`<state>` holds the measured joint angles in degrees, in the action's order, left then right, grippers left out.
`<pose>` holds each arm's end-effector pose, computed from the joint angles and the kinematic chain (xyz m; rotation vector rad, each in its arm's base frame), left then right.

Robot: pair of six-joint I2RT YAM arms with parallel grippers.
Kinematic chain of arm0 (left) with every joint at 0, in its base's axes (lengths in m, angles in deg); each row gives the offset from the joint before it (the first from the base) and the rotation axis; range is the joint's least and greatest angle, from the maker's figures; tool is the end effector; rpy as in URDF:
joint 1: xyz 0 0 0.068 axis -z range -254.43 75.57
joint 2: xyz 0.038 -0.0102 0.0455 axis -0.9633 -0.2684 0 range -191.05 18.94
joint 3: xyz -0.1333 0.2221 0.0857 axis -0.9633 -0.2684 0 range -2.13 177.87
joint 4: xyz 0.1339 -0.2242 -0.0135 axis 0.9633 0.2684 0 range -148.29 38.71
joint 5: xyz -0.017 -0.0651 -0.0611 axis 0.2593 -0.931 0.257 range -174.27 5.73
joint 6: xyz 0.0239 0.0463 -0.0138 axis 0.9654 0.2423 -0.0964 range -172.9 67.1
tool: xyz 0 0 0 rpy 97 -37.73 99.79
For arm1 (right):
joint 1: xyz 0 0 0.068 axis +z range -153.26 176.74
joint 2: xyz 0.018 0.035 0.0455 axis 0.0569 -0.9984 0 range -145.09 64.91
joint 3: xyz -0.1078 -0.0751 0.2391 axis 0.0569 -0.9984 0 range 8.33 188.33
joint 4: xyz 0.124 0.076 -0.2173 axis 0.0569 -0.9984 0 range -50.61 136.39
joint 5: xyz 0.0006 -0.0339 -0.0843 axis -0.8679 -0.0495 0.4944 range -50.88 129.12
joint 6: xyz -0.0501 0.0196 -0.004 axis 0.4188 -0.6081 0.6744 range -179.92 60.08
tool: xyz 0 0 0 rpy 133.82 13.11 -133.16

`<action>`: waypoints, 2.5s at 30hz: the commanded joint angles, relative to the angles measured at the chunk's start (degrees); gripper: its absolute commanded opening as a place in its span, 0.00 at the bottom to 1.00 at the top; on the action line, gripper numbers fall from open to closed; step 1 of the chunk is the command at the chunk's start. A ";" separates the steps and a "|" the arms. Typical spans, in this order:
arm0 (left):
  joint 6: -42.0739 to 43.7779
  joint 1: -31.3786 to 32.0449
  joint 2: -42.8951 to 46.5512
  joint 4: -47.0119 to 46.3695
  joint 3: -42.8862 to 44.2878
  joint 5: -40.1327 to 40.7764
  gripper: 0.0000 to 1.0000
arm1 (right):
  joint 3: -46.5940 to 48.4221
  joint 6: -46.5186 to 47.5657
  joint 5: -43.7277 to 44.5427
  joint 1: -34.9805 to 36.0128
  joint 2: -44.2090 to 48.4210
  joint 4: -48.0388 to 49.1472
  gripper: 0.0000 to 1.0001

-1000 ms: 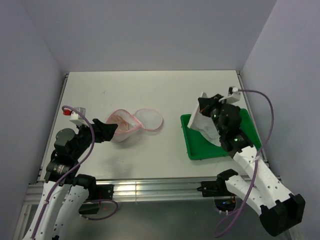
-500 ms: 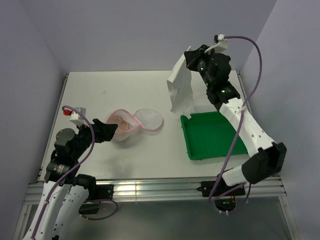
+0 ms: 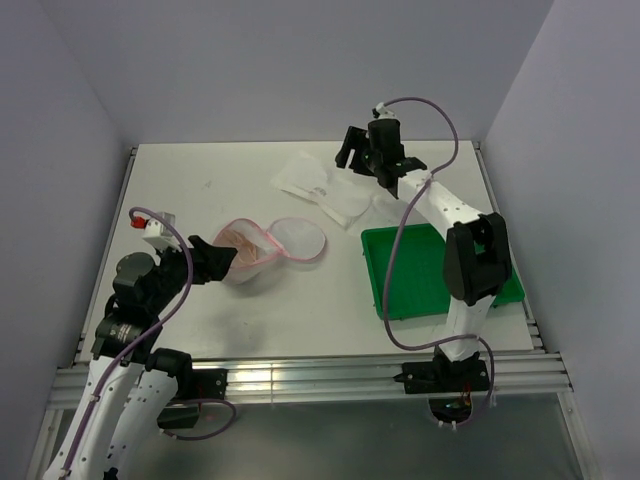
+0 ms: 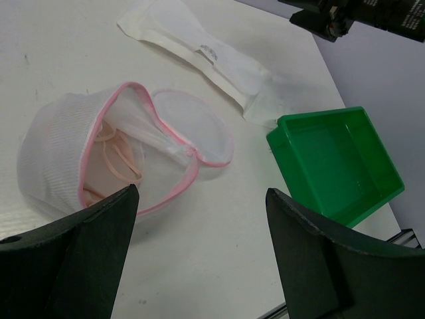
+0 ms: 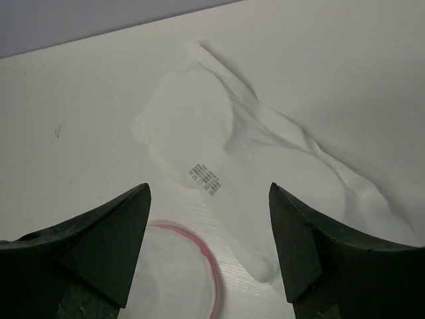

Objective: Place the bra in the laundry bag and zip it closed

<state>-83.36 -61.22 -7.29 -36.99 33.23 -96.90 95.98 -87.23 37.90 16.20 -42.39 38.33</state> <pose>0.1170 -0.0354 0.3053 -0.1129 1.8363 -0.7382 0.4207 0.1494 0.2887 0.1299 2.0921 0.5234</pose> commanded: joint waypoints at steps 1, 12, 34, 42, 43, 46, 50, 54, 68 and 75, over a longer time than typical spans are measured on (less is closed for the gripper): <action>0.58 -0.12 -0.83 -1.52 0.51 -0.21 0.84 | -0.37 3.93 4.63 -1.00 5.35 -1.95 0.79; 0.40 -0.12 -0.65 -1.70 0.07 -0.74 0.83 | 6.37 7.71 5.27 -6.10 -10.37 -15.31 0.81; 0.84 -0.12 -1.80 -1.87 0.50 -0.65 0.83 | 1.45 -0.56 -15.40 -7.07 -8.10 6.21 0.00; 1.45 -0.12 -4.87 -4.24 3.57 -5.38 0.82 | 3.76 17.35 -9.78 -3.91 9.29 2.34 0.00; 1.63 -0.12 -5.40 -4.60 4.45 -6.18 0.82 | 1.57 19.38 -7.08 -2.08 12.01 2.43 0.00; 2.07 -0.03 -7.77 -6.53 8.67 -10.39 0.83 | -1.34 26.59 1.26 2.66 21.33 2.43 0.00; 3.47 0.06 -10.58 -9.52 16.21 -15.49 0.84 | -2.14 35.90 2.89 7.33 32.30 0.68 0.00; 7.07 0.23 -12.43 -10.49 21.33 -18.66 0.87 | -0.74 43.56 -3.69 11.56 39.36 -7.99 0.00; 10.42 0.41 -8.65 -9.79 24.94 -27.79 0.95 | 8.67 52.09 -31.99 15.34 40.86 -33.07 0.00; 7.35 0.41 -10.15 -13.55 21.69 -39.92 0.99 | 15.60 56.22 -39.74 17.71 37.26 -40.46 0.00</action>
<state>-74.85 -60.96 -16.78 -47.04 55.94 -129.22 106.41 -33.61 3.63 32.99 -5.24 0.89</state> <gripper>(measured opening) 0.989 0.012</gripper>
